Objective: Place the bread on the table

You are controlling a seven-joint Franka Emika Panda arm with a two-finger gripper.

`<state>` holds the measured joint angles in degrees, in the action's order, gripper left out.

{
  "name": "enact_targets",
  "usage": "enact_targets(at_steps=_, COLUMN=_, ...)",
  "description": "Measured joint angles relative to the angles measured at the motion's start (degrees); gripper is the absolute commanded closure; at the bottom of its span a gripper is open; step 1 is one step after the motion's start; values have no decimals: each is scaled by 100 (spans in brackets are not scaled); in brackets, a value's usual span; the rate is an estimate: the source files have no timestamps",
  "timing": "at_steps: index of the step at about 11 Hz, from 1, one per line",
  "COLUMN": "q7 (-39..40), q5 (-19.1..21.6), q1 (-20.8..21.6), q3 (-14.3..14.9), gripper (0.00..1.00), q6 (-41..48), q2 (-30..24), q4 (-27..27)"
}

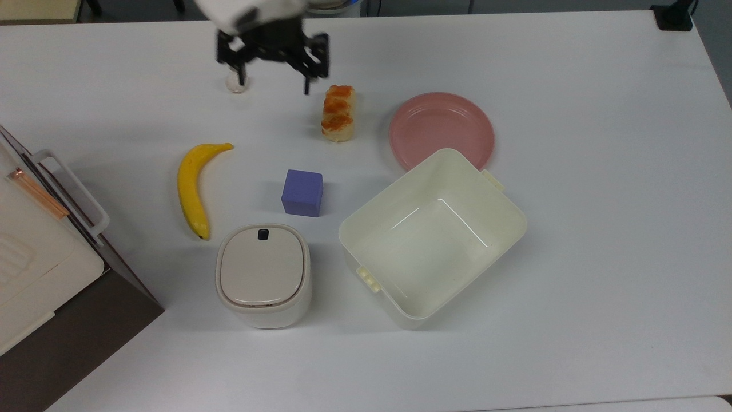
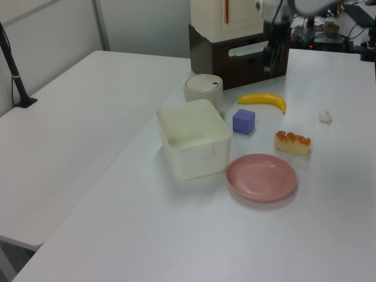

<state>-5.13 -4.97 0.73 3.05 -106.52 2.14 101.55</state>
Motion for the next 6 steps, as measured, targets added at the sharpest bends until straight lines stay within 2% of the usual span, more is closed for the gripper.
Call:
enact_targets(at_steps=3, q7=-31, q5=520, q1=-372, q3=58, gripper=0, q6=354, q2=-19, q4=-549)
enact_targets(at_steps=6, q7=-619, q5=635, q1=-428, q3=61, gripper=0, q6=437, q2=122, q4=-1049)
